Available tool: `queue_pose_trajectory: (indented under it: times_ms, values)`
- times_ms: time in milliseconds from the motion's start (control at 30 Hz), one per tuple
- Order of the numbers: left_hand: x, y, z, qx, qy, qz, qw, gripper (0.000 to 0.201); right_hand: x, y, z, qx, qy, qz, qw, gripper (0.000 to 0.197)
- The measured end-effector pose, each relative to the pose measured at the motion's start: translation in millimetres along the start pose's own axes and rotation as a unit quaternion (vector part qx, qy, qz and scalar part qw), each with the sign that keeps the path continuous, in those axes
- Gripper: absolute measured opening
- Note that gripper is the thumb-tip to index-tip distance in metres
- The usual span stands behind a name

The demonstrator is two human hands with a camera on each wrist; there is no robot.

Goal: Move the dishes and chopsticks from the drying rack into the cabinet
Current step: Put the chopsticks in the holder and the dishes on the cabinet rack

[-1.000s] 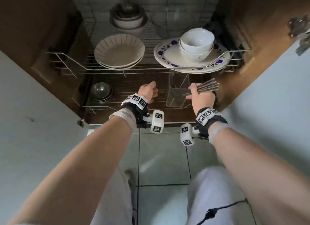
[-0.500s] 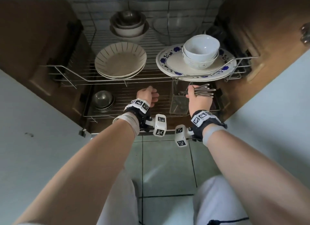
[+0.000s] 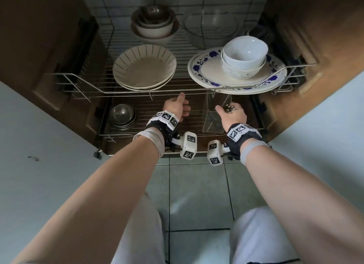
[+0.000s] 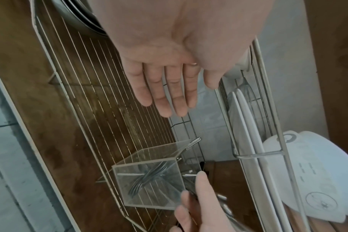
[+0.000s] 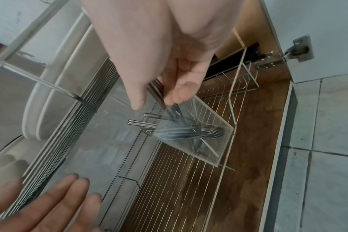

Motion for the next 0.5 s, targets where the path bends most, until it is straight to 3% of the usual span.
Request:
queue_pose_trajectory:
  times_ms: [133, 500]
  values:
    - [-3, -1, 3, -0.007, -0.003, 0.004, 1.0, 0.039, -5, -3, 3, 0.003, 0.015, -0.028, 1.0, 0.066]
    - [-7, -6, 1, -0.035, -0.021, 0.01, 0.999, 0.043, -19, 1, -1, 0.038, 0.017, -0.003, 0.999, 0.057]
Point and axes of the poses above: each hand's wrist, its own z-axis towards the middle knuckle, its own y-axis out of the back of the hand, x = y × z, the point moved 10 cm from there along z, towards the middle knuckle, and after that the axes turned 5 degrees about -x, right-handed, at the moved point
